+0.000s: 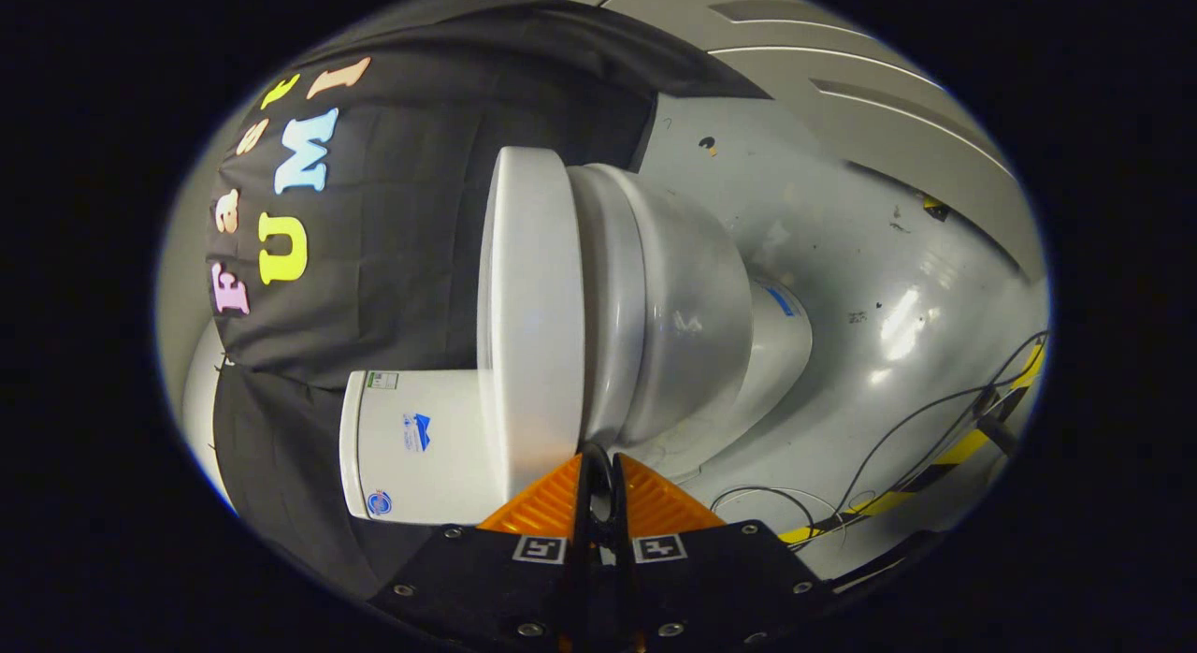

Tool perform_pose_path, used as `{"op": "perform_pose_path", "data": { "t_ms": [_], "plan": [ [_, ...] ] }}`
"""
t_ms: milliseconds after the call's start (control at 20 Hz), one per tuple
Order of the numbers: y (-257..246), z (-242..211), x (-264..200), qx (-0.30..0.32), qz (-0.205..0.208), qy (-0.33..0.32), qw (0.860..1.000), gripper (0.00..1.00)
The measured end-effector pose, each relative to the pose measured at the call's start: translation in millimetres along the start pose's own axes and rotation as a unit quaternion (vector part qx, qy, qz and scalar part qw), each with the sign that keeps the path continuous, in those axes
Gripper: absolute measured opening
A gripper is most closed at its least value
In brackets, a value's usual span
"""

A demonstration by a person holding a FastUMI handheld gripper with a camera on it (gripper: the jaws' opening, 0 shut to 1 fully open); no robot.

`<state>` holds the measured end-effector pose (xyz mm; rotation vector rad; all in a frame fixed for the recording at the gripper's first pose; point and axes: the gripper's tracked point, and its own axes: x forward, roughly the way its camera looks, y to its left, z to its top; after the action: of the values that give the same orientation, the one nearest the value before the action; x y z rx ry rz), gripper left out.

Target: Open the toilet lid.

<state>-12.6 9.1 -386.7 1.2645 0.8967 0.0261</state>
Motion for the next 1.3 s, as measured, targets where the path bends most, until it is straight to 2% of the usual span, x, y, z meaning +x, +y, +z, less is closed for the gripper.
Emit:
{"op": "perform_pose_path", "data": {
  "t_ms": [50,250,700,1300],
  "plan": [
    [2,0,-1,-0.003,-0.002,-0.008,1.0,0.07],
    [4,1,-1,0.004,-0.017,-0.023,1.0,0.0],
    [24,-3,-9,-0.01,-0.063,-0.038,0.997,0.0],
    [86,-10,-30,-0.066,-0.083,-0.086,0.991,0.0]
  ]
}}
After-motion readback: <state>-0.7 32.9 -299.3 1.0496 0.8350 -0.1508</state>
